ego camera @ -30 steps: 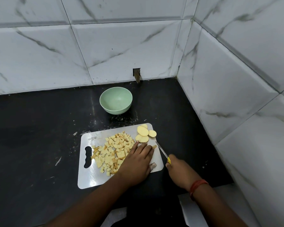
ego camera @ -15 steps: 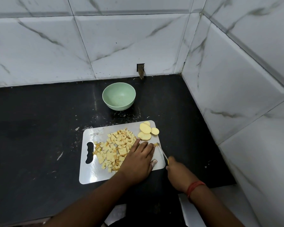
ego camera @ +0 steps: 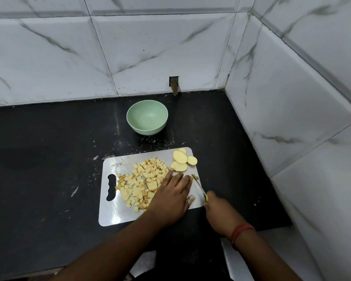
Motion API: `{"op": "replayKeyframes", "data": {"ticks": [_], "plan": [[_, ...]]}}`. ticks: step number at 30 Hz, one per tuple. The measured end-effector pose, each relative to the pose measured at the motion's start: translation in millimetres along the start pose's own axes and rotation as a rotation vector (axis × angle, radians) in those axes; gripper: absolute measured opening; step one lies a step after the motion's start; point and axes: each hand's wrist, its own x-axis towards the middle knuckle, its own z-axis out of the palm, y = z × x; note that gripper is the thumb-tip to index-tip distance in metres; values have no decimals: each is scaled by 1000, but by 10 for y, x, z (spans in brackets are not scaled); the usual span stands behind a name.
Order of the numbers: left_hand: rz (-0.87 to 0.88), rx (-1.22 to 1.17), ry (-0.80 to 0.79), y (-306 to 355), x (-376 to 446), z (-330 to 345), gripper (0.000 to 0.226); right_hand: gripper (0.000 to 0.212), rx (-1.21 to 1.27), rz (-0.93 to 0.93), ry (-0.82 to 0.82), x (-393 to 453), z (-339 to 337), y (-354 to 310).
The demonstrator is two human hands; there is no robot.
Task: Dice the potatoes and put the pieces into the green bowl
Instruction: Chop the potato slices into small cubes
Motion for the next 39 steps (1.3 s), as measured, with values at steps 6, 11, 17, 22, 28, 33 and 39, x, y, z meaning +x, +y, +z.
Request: {"op": "replayKeyframes", "data": {"ticks": [6,11,17,22,28,33,39], "plan": [[-12,5,-9,13,14,-17,61,7,-21,9,-47,28,15,-26],[-18,6,-4,12,15,-34,61,12,18,-28,-41,-95,51,126],[-8,-30,7,-33,-44,-40,64,11,72,-70,65,-115,-31,83],[-2,-32,-12,-44,-56,-41,65,8,46,-48,29,-82,-20,27],[-3,-33,-12,-53,-33,-88,62,7,-1,-16,-5,-41,-6,-34],[-11,-22,1,-40,-29,-86,61,17,-27,12,-42,29,35,-84],[-40,-5,-2,5,-10,-92,62,5,2,-10,-84,-65,53,-20]]}}
